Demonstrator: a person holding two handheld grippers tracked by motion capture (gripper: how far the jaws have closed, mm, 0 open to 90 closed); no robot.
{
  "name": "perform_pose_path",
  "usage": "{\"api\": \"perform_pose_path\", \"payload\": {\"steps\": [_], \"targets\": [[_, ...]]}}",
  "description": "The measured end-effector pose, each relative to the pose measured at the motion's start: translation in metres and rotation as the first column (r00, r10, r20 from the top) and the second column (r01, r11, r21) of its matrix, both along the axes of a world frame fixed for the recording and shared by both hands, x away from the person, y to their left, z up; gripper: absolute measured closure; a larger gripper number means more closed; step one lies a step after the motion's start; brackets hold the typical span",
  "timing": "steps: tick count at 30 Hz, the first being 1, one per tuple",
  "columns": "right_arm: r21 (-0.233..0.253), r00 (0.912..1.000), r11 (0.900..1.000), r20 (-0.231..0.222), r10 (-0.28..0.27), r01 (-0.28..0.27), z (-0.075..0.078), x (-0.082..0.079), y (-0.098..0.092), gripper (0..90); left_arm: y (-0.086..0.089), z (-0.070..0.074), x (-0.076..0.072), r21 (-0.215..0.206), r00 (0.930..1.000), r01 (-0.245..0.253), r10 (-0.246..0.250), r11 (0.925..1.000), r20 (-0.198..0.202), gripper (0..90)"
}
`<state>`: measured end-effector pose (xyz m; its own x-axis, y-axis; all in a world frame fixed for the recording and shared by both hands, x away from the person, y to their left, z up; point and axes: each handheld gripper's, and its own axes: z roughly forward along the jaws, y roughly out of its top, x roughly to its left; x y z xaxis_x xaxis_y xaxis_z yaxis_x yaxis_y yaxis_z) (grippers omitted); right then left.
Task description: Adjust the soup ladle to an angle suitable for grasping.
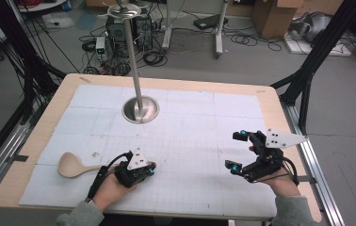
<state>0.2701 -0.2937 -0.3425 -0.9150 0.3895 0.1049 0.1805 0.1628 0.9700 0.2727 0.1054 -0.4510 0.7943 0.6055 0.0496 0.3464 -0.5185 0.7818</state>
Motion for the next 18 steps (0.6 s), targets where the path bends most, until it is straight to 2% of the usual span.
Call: {"api": "perform_pose_path", "payload": {"steps": [4, 11, 18], "targets": [[0.001, 1.0, 1.0, -0.005, 0.001, -0.001, 0.0, 0.0, 0.0, 0.0, 0.002, -0.001, 0.007, 0.001, 0.9994, -0.03, 0.03, 0.9996, 0.019, 89.9], [0.0, 1.0, 1.0, 0.0, 0.0, 0.0, 0.0, 0.0, 0.0, 0.0, 0.005, -0.002, 0.014, -0.004, 0.9975, -0.066, 0.067, 0.9978, 0.023, 89.9], [-0.004, 0.9999, 1.0, -0.01, 0.0, 0.0, -0.001, 0.0, 0.001, 0.1, 0.007, -0.002, 0.023, -0.012, 0.9878, -0.154, 0.154, 0.988, 0.024, 89.9]]}}
